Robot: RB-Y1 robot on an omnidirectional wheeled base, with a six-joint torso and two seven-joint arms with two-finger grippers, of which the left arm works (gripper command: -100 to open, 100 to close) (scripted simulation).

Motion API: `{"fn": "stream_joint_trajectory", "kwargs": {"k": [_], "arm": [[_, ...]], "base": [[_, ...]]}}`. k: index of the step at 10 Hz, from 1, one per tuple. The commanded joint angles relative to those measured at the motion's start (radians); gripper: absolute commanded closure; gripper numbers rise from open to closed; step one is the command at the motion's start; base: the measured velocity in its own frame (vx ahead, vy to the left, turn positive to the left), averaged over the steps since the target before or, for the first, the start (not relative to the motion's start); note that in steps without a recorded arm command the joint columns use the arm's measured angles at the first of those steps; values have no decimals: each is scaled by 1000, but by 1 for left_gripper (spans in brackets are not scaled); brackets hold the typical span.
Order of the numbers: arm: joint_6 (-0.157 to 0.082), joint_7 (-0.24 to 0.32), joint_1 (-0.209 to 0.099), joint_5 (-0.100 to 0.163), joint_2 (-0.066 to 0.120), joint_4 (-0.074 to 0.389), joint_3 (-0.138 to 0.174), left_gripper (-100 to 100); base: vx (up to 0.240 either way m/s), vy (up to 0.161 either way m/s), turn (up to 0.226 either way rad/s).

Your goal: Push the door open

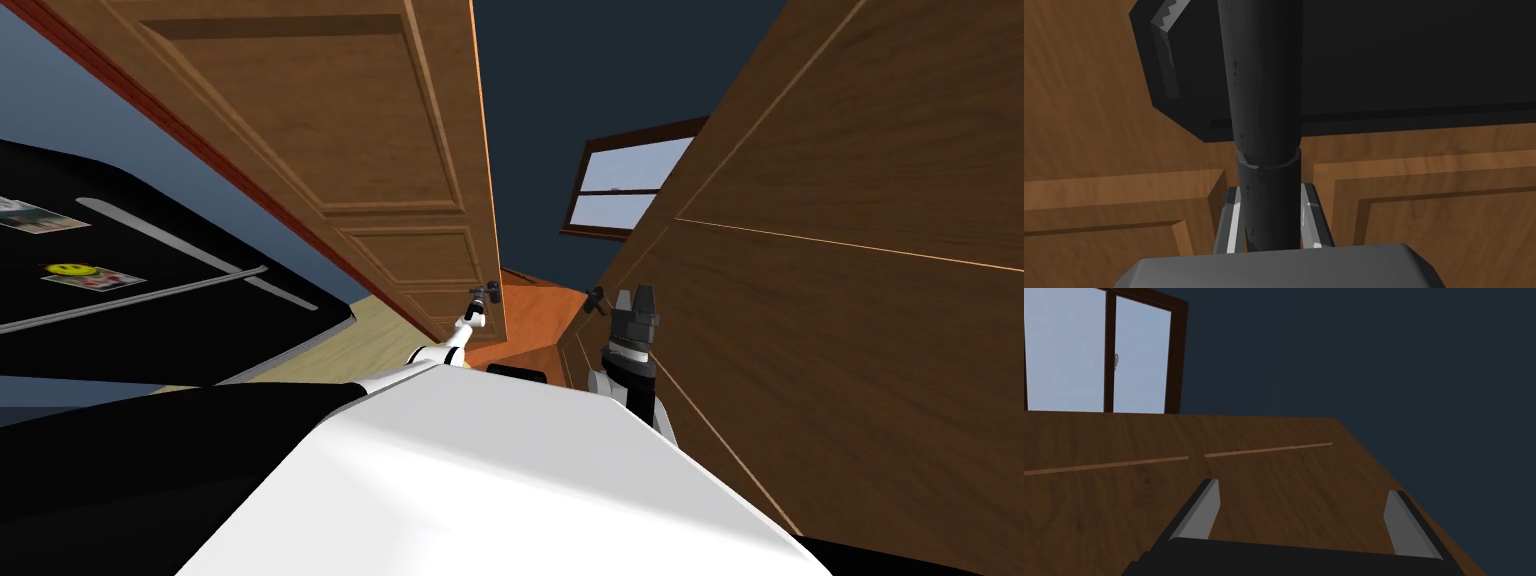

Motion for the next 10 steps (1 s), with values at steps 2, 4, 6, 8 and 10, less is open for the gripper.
{"fn": "stream_joint_trajectory", "kwargs": {"k": [2,4,6,8,10], "arm": [[-15,-5,-16,-18,17,3,40,100],[-15,-9,-18,-31,15,-1,63,100],[-15,-12,-19,-43,14,-4,81,100],[-15,-14,-20,-51,12,-7,94,100],[-14,-16,-21,-59,10,-9,107,100]], "base": [[197,41,73],[180,43,52],[133,31,120],[91,20,39],[78,12,20]]}}
